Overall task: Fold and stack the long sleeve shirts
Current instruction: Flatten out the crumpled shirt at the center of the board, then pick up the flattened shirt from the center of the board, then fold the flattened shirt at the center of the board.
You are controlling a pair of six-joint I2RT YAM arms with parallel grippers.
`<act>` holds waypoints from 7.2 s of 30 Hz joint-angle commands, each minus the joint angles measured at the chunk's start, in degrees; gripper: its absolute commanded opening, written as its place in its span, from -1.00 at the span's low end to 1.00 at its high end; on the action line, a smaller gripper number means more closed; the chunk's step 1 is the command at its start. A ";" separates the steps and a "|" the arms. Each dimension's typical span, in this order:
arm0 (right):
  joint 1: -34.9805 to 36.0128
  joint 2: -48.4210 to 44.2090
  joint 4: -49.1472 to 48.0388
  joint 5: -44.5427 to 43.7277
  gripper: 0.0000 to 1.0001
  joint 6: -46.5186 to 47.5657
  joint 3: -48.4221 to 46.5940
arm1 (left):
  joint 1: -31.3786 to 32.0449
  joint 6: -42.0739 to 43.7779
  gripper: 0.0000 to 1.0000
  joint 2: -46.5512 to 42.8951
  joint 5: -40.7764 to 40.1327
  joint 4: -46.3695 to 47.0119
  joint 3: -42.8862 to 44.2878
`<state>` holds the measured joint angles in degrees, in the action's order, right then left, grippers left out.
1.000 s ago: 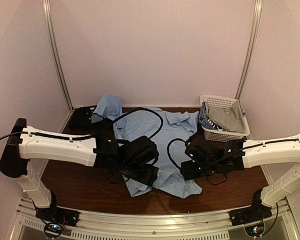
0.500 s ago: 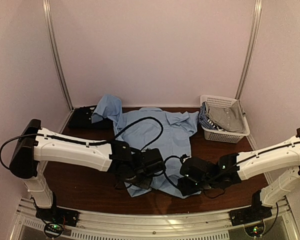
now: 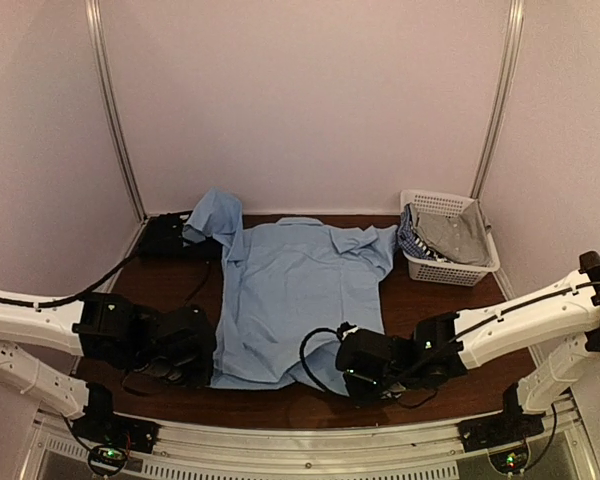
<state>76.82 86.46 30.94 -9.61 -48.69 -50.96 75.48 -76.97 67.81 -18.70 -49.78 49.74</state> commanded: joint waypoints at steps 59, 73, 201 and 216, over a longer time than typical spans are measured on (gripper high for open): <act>-1.75 -2.24 -15.76 2.03 0.15 -17.30 18.40 | -22.86 9.31 -0.66 0.56 20.52 13.07 -24.80; 3.43 -12.27 -4.95 -3.89 0.28 -22.66 16.05 | -22.16 8.82 -0.57 -13.43 19.91 -2.57 -18.75; -35.78 52.23 -9.47 26.63 0.53 39.51 -62.80 | -44.81 31.38 0.37 -0.45 21.22 12.04 -11.67; -35.90 51.94 -11.35 25.89 0.13 38.77 -63.35 | -34.28 16.98 0.33 -8.10 15.87 2.48 -17.21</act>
<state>41.01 139.13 21.45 16.60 -9.61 -113.01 38.76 -54.54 62.28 -0.19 -42.68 33.91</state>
